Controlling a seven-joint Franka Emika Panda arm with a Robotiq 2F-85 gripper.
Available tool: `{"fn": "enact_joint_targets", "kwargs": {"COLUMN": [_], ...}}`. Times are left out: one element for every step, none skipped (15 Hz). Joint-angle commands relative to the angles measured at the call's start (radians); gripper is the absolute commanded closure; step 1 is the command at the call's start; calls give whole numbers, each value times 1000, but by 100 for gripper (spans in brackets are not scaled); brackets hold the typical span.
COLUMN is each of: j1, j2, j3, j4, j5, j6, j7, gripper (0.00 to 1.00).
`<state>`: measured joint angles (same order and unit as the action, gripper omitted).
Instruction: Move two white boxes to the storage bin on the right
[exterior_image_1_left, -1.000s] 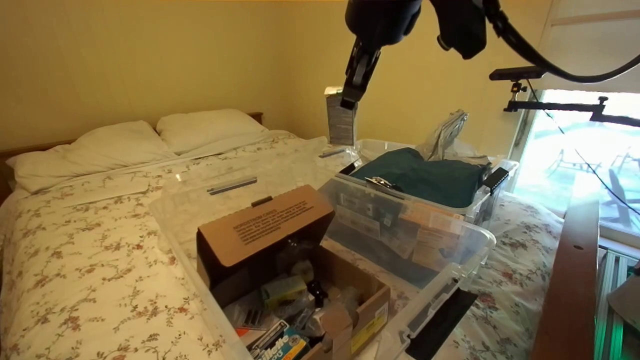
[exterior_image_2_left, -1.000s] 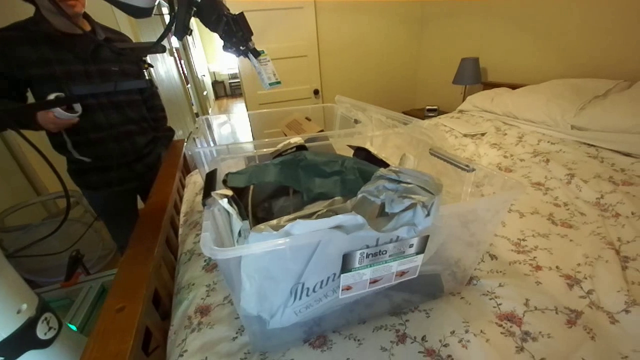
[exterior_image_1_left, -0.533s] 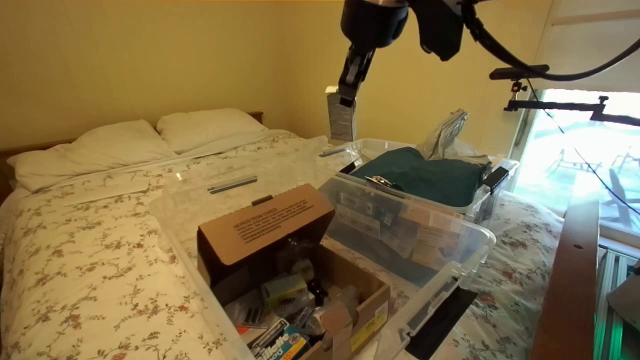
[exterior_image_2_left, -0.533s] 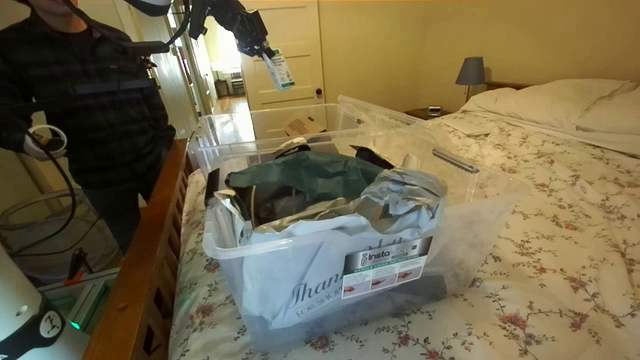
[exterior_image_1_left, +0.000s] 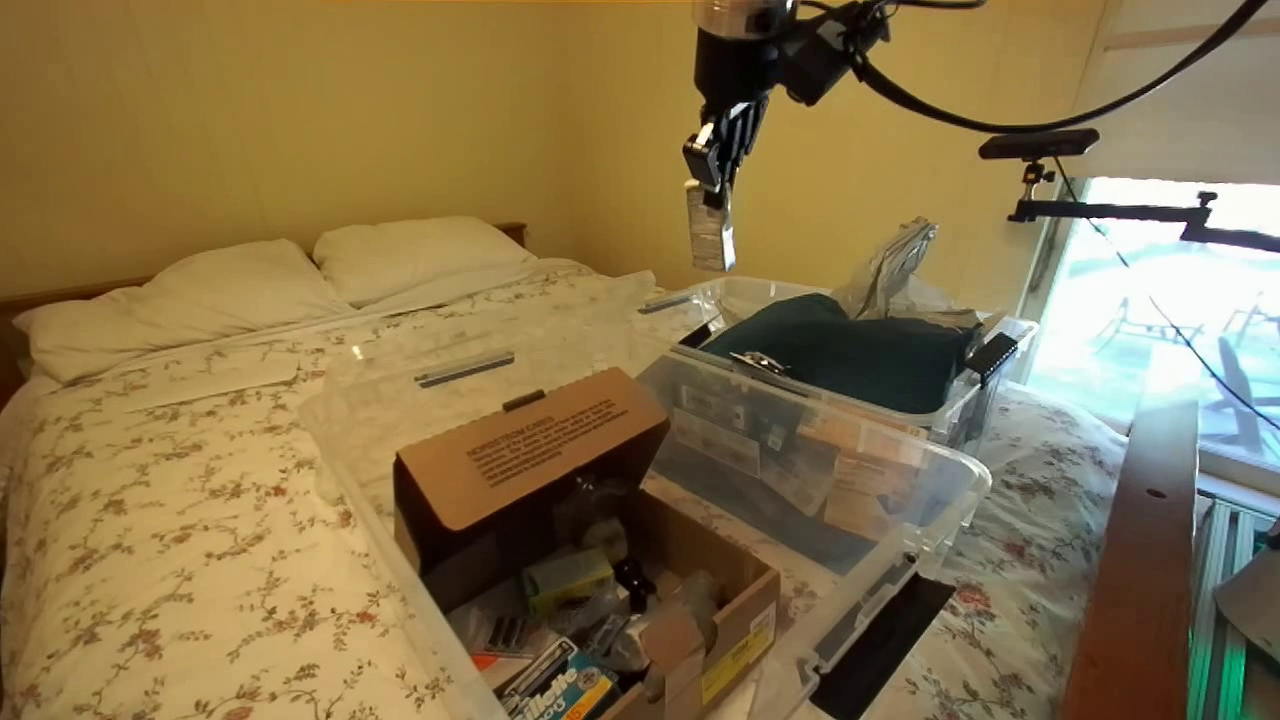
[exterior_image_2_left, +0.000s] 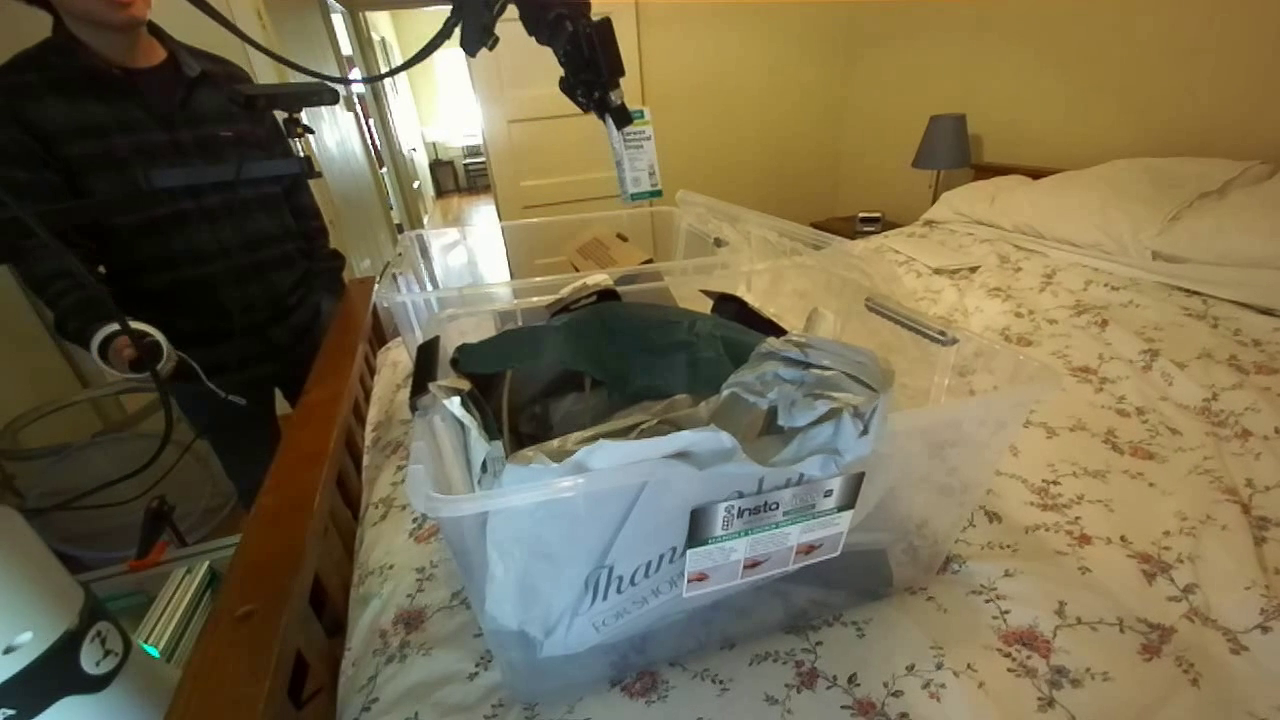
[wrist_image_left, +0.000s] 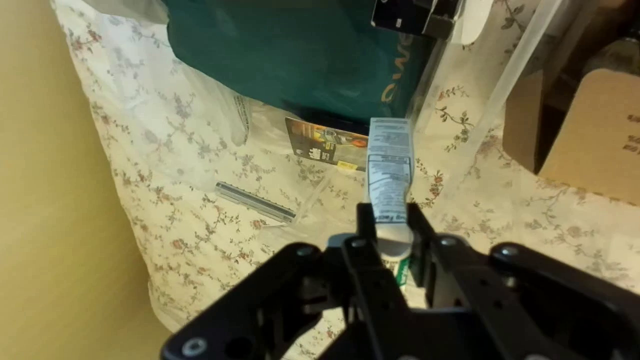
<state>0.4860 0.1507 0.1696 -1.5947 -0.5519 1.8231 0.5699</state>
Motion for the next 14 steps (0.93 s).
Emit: {"fn": "enact_joint_targets", "kwargs": {"j1": [-74,-82,-86,-88,-90,-92,-92,-93,-98,-101,-104,-95,-99,-101], "j2": [52,70,85,97,106,112,116,120,111,101,94,131,129,130], "j3": [17,13,9,4,-3,-10,-19,-27,-40,-50,-61,-46,-50,-51], "j4": [-3,-9,-15,-26,-37,-50,-63,-66,-73,-82,-85,-46,-45,-45], "j5": [65,68,64,53,49,48,42,39,34,29,21,37,37,37], "j6": [152,204,245,284,319,350,377,393,408,422,423,388,390,390], "j7": [105,150,186,216,244,270,297,315,340,359,377,325,324,322], "gripper": [95,95,95,95,95,95,95,95,95,95,95,95,82,82]}}
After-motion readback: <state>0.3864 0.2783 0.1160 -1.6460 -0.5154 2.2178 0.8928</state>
